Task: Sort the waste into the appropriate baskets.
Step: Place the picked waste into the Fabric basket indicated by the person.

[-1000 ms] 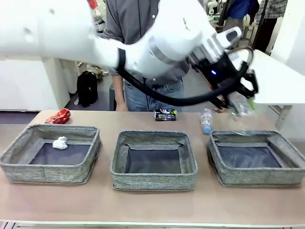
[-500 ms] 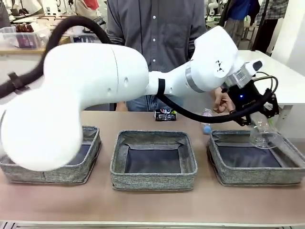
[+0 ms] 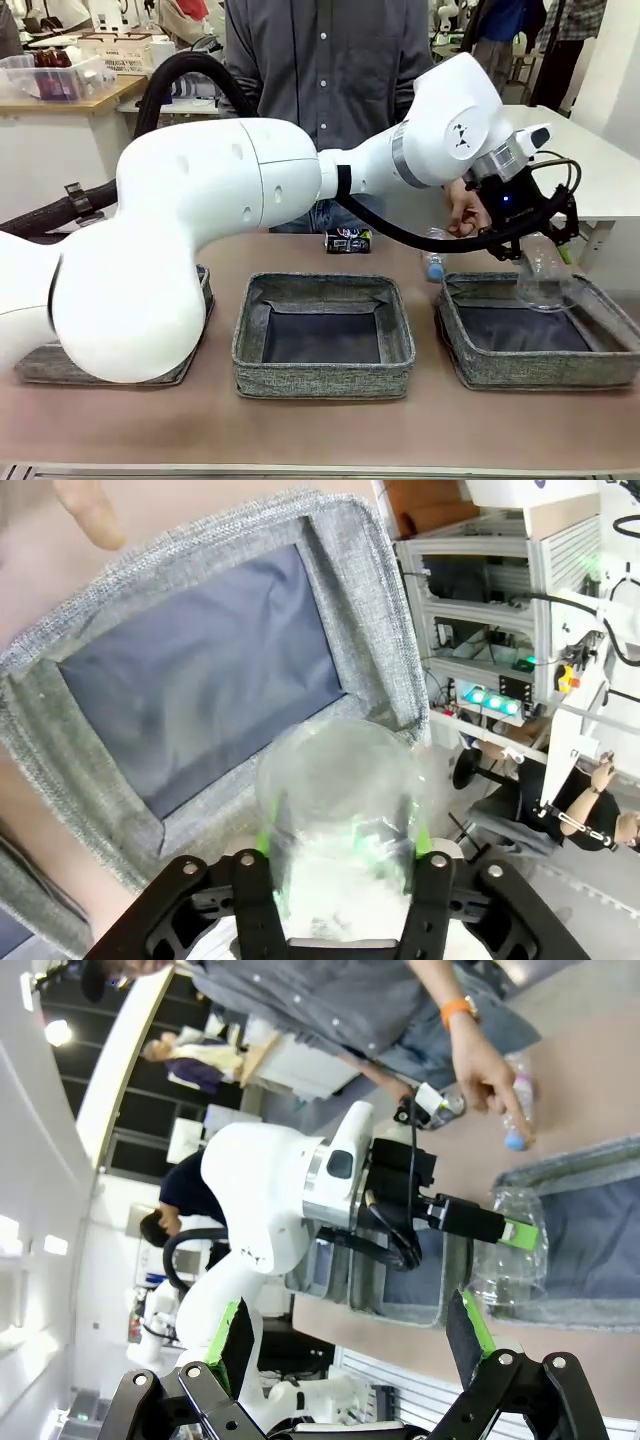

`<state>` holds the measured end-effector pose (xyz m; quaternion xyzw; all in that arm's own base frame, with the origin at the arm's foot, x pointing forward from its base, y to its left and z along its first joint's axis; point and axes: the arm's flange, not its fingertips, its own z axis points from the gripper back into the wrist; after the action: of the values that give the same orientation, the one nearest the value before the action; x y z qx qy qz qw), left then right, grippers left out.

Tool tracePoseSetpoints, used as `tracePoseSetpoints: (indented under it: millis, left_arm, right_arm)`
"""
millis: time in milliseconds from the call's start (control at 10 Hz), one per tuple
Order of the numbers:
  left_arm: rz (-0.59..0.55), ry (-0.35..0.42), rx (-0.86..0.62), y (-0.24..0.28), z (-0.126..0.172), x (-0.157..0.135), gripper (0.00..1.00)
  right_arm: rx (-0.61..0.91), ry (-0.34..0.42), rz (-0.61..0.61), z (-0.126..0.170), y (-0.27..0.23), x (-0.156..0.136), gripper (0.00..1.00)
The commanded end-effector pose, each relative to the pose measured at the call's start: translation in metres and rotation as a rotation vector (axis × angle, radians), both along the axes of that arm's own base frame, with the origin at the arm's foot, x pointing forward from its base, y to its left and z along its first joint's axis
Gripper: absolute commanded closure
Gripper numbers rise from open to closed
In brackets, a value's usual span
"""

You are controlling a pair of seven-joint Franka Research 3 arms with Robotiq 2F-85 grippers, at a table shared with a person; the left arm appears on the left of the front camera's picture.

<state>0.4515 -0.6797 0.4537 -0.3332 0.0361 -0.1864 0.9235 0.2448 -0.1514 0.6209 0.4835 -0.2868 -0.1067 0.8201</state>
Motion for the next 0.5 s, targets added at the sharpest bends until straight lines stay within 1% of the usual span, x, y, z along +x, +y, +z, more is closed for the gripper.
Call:
tracePoseSetpoints:
  millis: [0,400]
  left_arm:
    - [0.022,-0.017,0.043,-0.0294,0.0121,0.0178,0.0]
    - [0.036,-0.026,0.047,-0.0214,0.0159,0.0198,0.0]
  right_arm:
    - [-0.005,-0.005,0.009,0.0017,-0.0022,-0.0012,0.0]
    - [-0.005,-0.005,0.009,0.0017,-0.0022,-0.0012,0.0]
